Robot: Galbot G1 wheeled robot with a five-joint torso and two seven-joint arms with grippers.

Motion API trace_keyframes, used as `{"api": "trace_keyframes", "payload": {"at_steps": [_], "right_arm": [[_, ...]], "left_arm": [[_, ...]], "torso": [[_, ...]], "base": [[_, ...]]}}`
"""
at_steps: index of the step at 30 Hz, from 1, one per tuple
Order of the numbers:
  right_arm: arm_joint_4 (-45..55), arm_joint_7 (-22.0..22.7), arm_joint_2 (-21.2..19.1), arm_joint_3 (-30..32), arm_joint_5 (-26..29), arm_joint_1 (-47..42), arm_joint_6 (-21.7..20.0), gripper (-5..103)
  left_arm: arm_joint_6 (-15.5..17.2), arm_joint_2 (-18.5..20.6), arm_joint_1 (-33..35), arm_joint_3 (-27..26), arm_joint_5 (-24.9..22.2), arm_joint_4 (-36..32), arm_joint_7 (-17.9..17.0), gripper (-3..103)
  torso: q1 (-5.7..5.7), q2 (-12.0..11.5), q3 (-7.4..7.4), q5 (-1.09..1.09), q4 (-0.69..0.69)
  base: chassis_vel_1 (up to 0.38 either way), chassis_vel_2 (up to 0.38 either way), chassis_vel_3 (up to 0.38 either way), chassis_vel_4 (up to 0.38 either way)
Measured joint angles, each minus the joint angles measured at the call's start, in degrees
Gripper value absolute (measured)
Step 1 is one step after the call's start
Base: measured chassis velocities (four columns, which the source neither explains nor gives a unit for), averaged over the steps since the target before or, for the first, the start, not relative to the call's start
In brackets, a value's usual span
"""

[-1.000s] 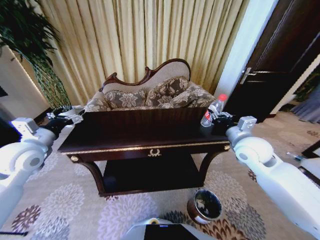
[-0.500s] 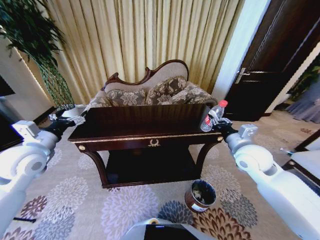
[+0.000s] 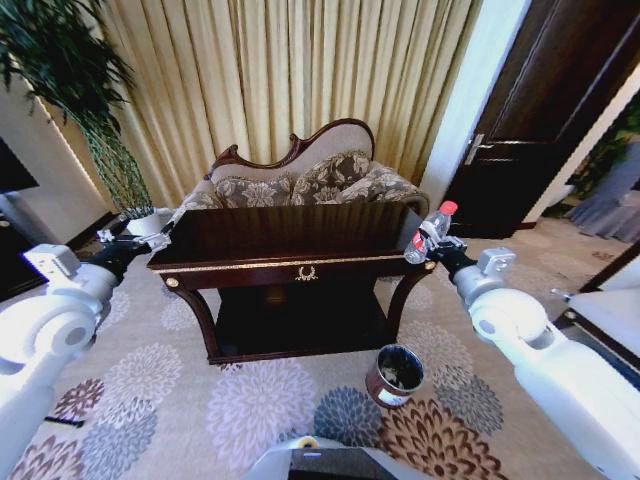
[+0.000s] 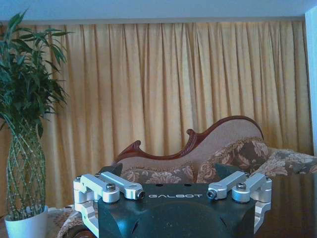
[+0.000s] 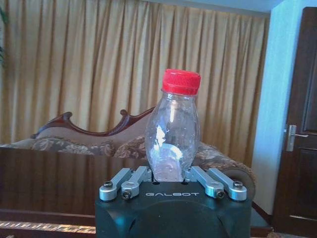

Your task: Move to the front of the table and place the trash on the table into the trash bin.

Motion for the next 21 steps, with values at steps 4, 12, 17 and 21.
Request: {"api": "trace_keyframes", "payload": {"at_steps": [4,12,17,21], "right_arm": [[-1.33,-0.71,1.49,-1.33,-1.7,-0.94,-0.61,25],[-10.17,0.22,5.38,-3.67,-7.79,-6.27,-8.25,25],[-19.07,0.15,8.34,-6.84,-11.94,-6.51,-6.97,25],[-30.12,-1.31,12.94,-10.72,-16.19,-2.4,-2.01,25]], "left_arm": [[-0.31,-0.55,-0.16,0.8,0.81,0.32,0.08,100],[-1.17,-2.01,-0.55,2.05,2.13,0.66,0.44,100],[-1.56,-2.94,-1.02,2.69,2.73,1.02,0.5,100],[-2.12,-3.75,-1.12,3.27,3.85,1.59,1.59,100]], "torso": [[0.03,-0.02,0.02,-0.01,0.02],[0.08,-0.06,0.04,0.02,-0.02],[0.03,-0.03,0.02,0.0,-0.01],[0.04,-0.03,0.03,0.0,-0.01]], "base": [[0.0,0.0,0.0,0.0],[0.0,0.0,0.0,0.0],[0.0,0.0,0.0,0.0],[0.0,0.0,0.0,0.0]]}}
